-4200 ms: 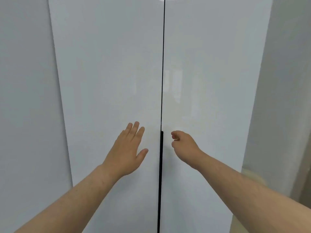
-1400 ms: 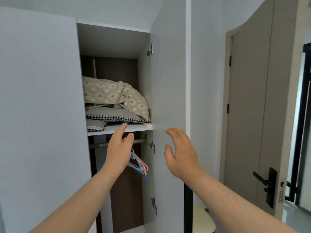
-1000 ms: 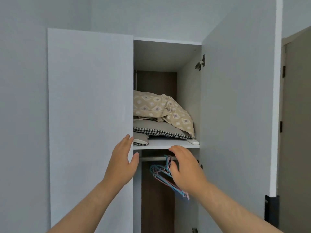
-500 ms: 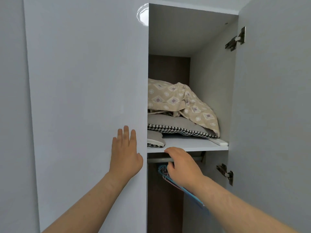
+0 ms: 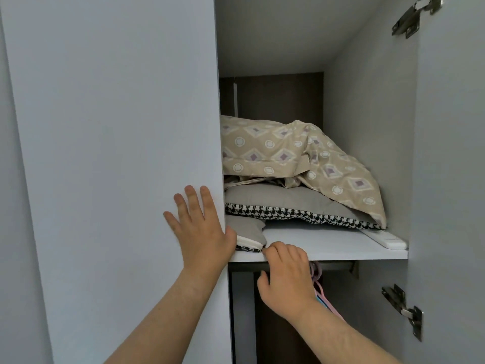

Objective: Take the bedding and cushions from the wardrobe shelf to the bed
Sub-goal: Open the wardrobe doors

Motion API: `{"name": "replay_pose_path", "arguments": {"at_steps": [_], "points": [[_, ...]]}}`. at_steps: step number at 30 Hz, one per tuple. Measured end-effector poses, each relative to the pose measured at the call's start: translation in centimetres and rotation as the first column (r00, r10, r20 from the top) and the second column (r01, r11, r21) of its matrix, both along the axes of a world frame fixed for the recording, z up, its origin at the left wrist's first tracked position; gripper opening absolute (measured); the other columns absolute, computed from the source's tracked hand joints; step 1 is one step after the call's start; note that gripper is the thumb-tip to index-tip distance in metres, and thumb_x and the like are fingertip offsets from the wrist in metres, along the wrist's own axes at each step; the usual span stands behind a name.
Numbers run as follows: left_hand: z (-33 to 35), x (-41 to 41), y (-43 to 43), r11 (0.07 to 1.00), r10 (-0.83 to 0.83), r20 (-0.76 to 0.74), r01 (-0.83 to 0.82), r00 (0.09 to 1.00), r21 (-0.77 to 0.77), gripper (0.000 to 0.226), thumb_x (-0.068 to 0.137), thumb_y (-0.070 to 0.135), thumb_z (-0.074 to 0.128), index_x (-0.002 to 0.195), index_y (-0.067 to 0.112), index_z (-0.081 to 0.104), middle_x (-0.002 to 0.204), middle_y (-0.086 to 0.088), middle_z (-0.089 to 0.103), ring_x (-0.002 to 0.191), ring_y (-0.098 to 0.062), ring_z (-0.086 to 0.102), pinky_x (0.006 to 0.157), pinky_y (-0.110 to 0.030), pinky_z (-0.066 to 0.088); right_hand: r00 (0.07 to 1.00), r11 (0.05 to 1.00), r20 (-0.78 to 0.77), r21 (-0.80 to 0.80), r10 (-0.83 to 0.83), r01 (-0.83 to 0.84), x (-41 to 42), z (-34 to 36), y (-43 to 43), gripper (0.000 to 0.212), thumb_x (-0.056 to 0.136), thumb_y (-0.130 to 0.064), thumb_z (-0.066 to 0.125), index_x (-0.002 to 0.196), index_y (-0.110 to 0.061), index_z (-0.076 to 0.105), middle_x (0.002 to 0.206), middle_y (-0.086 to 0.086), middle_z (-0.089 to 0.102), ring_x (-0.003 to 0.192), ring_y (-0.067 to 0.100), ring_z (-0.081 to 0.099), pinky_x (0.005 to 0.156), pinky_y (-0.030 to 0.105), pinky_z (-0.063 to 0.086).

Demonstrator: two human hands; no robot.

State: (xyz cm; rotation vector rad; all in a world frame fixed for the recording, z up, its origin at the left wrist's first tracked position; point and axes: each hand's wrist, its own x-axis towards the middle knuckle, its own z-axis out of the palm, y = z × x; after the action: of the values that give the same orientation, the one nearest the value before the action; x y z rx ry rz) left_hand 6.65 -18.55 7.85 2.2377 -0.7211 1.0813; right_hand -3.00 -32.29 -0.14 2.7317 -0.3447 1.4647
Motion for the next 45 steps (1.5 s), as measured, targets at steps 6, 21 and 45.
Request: {"name": "replay_pose_path", "arguments": {"at_steps": [6, 21, 45], "points": [[0.1, -1.2, 0.5, 0.999, -0.003, 0.009, 0.003, 1.0, -0.041, 0.095, 0.062, 0.019, 0.072, 0.144, -0.002, 0.027, 0.151, -0.031, 0.023, 0.136, -0.053, 0.016, 0.103, -0.072, 0.016, 1.0, 0.999, -0.008, 0.013, 0.029, -0.029, 0.4, -0.3, -0.9, 0.032, 0.069, -0.031, 0.056, 0.099, -0.022, 0.059, 0.094, -0.007, 0.054, 0.087, 0.016, 0.05, 0.085, 0.032, 0.04], [-0.7, -10.1, 13.8, 0.944, -0.318, -0.041, 0.312, 0.947, -0.105, 0.105, 0.078, 0.03, 0.055, 0.131, 0.043, -0.034, 0.15, 0.016, -0.026, 0.133, 0.001, -0.033, 0.115, -0.034, -0.006, 0.377, -0.326, 0.649, 0.7, 0.66, -0.635, -6.1, 16.8, 16.9, 0.054, 0.101, -0.043, 0.024, 0.13, -0.01, 0.056, 0.131, 0.011, 0.061, 0.121, 0.025, 0.057, 0.106, 0.045, 0.04], [0.9, -15.7, 39.2, 0.888, -0.34, -0.3, 0.199, 0.892, -0.414, 0.069, 0.084, 0.023, 0.057, 0.142, 0.034, 0.021, 0.138, 0.006, 0.045, 0.118, -0.019, 0.053, 0.096, -0.033, 0.048, 0.261, -0.216, 0.554, 0.65, 0.79, -0.729, -4.7, 16.3, 41.6, 0.041, 0.099, -0.035, 0.035, 0.114, -0.022, 0.071, 0.124, -0.001, 0.065, 0.118, 0.02, 0.055, 0.093, 0.037, 0.049]]}}
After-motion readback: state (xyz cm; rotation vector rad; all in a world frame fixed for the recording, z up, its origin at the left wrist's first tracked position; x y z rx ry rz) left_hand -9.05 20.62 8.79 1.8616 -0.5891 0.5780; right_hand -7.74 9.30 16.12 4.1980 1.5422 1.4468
